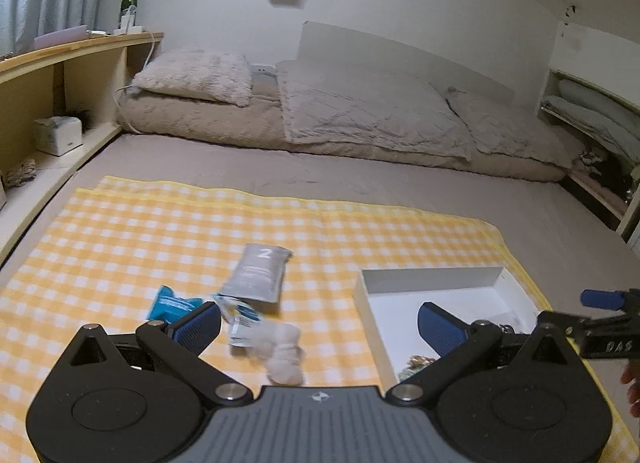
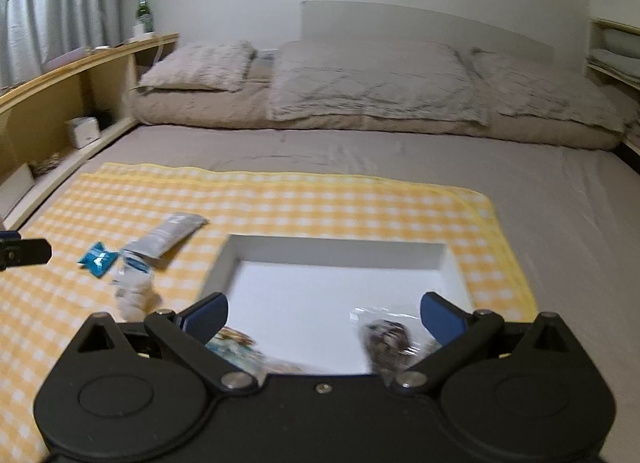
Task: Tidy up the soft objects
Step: 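Withdraw both tools from the box toward the packets on the cloth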
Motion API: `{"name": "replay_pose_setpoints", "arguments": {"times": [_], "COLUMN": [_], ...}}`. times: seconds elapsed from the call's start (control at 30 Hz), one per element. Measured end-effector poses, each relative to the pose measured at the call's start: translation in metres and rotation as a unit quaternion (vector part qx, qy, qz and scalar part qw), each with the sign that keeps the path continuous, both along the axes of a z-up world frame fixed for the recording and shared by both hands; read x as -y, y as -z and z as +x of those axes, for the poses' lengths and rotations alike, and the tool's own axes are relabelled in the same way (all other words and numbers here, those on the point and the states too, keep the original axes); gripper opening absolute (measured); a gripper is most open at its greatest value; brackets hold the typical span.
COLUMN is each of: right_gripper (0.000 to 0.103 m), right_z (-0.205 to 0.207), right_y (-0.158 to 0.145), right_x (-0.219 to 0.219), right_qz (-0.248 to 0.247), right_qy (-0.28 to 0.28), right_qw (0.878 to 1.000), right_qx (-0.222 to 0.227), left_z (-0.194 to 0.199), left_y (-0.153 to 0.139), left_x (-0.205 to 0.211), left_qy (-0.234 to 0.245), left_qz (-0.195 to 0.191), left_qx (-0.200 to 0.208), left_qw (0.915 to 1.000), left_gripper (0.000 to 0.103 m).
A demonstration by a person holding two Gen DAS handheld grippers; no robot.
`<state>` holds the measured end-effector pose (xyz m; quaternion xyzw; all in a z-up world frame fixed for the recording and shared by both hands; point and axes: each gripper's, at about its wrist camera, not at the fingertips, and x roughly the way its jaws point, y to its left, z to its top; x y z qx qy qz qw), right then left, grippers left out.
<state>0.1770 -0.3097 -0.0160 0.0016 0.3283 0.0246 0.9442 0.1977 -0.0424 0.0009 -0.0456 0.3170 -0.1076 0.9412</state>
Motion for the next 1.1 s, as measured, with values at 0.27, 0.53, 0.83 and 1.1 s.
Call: {"name": "replay_pose_setpoints", "arguments": {"times": [0.27, 0.53, 0.83, 1.1], "right_gripper": [0.103, 0.103, 0.103, 0.103], "right_z": [0.02, 0.046, 0.079, 0.1], "right_y": [0.0, 0.003, 0.012, 0.024], "right_x": [-0.044, -0.09, -0.138, -0.16], "right_qz": [0.003, 0.022, 0.081, 0.106], "right_qy": [-0.043, -0.065, -0.075, -0.08], "right_qw": [0.999, 0.998, 0.994, 0.99], "right_qx": [0.002, 0.0, -0.024, -0.044], "left_z": [0.019, 0.053, 0.093, 0.128], "left_y": [-0.016, 0.016, 0.048, 0.094], "left_x": [-0.038, -0.072, -0.083, -0.081], "left_qy": [-0.039, -0.077, -0.063, -0.017], "left_qz": [0.048, 0.047, 0.09, 0.143], "left_qx": [0.021, -0.013, -0.028, -0.077], "left_qw": [0.9979, 0.9958, 0.9936, 0.9866], "left_gripper": [0.103, 0.103, 0.103, 0.103]}}
